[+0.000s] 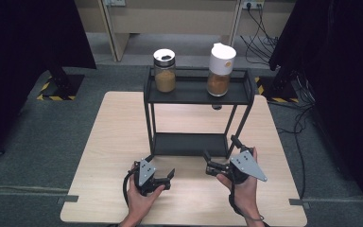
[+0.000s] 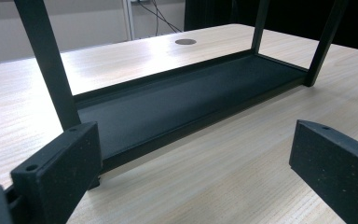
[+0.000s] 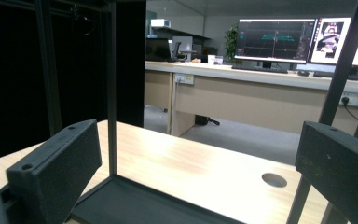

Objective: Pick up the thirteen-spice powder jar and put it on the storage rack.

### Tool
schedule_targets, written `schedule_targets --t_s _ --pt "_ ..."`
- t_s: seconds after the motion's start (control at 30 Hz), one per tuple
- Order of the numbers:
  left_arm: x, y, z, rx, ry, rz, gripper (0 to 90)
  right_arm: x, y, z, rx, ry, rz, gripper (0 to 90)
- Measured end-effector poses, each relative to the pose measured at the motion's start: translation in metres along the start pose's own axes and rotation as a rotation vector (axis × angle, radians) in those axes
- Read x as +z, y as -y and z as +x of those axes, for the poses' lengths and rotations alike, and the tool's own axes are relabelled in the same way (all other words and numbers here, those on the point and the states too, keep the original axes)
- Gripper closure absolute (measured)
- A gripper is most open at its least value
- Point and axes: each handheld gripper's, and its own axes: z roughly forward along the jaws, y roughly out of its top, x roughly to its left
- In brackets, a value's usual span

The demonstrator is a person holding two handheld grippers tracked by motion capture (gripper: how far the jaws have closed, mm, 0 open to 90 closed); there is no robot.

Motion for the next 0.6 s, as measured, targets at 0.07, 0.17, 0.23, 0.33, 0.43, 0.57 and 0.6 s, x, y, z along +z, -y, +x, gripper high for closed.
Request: schedule_targets --t_s 0.07,0.17,0.23,0.33,0.43,0.57,0.6 --pt "0.0 0.0 0.0 0.0 0.0 0.0 1.6 -0.001 0.003 0.0 0.001 0.0 0.008 0.4" --pt "0.0 0.0 0.0 0.001 0.0 0.001 1.6 -0.003 0.007 0.0 0.007 0.004 0.021 0.4" --pt "0.0 0.0 0.0 0.001 0.0 0.0 1.6 -0.005 0.012 -0.001 0.011 0.007 0.035 0.5" --pt "0.0 0.0 0.0 0.001 0.0 0.001 1.6 -0.006 0.017 -0.001 0.012 0.007 0.051 0.5" --pt "0.0 0.0 0.0 0.002 -0.001 0.0 1.6 -0.007 0.023 -0.001 0.015 0.007 0.064 0.6" --pt "0.0 0.0 0.0 0.001 -0.001 0.0 1.6 -0.008 0.028 0.0 0.005 0.009 0.073 0.7" --pt "0.0 0.0 0.0 0.001 -0.001 -0.001 1.7 -0.009 0.029 0.0 0.005 0.008 0.075 0.7"
